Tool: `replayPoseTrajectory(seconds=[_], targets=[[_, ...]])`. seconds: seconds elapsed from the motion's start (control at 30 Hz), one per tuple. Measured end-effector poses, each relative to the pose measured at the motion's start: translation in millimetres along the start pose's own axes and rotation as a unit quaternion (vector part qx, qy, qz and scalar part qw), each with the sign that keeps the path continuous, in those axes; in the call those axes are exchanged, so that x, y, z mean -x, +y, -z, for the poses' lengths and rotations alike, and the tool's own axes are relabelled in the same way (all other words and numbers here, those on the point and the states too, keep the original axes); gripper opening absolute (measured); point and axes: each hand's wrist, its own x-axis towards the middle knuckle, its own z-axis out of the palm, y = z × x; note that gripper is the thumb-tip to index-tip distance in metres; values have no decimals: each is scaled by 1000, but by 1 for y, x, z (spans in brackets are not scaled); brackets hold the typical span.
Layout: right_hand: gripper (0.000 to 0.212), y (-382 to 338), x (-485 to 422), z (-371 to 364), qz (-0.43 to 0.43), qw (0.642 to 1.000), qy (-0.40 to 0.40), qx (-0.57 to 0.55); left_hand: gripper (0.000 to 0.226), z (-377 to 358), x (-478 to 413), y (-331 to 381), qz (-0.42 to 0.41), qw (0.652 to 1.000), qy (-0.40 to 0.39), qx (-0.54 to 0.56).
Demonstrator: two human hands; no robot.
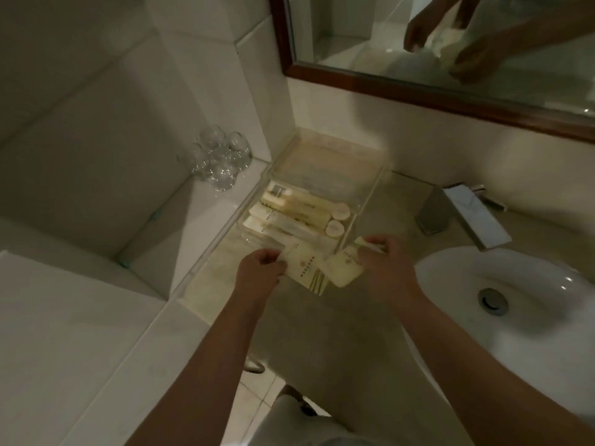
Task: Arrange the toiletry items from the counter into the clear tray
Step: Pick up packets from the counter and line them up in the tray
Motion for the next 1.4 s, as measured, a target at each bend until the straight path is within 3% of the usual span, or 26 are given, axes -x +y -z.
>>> replayPoseTrajectory(seconds=[0.1, 0.33, 0.67, 1.2, 1.33, 1.4], targets=[[27, -5, -14, -11, -23, 998, 61, -24, 16, 10, -31, 14, 7, 1000, -16, 3], [45, -6, -21, -41, -72, 991, 106, -44, 20, 31, -106, 35, -8, 999, -41, -17], [29, -14, -48, -103, -90, 988, 122, -9, 12, 32, -174, 46, 2, 999, -21, -43], [22, -19, -95, -131, -57, 979, 153, 125, 24, 6, -185, 46, -171, 953, 69, -239], [15, -20, -95, -133, -48, 970, 151, 183, 23, 10, -188, 46, -179, 949, 77, -247], [22, -20, -95, -134, -38, 965, 157, 208, 24, 12, -190, 45, -180, 946, 79, -257]])
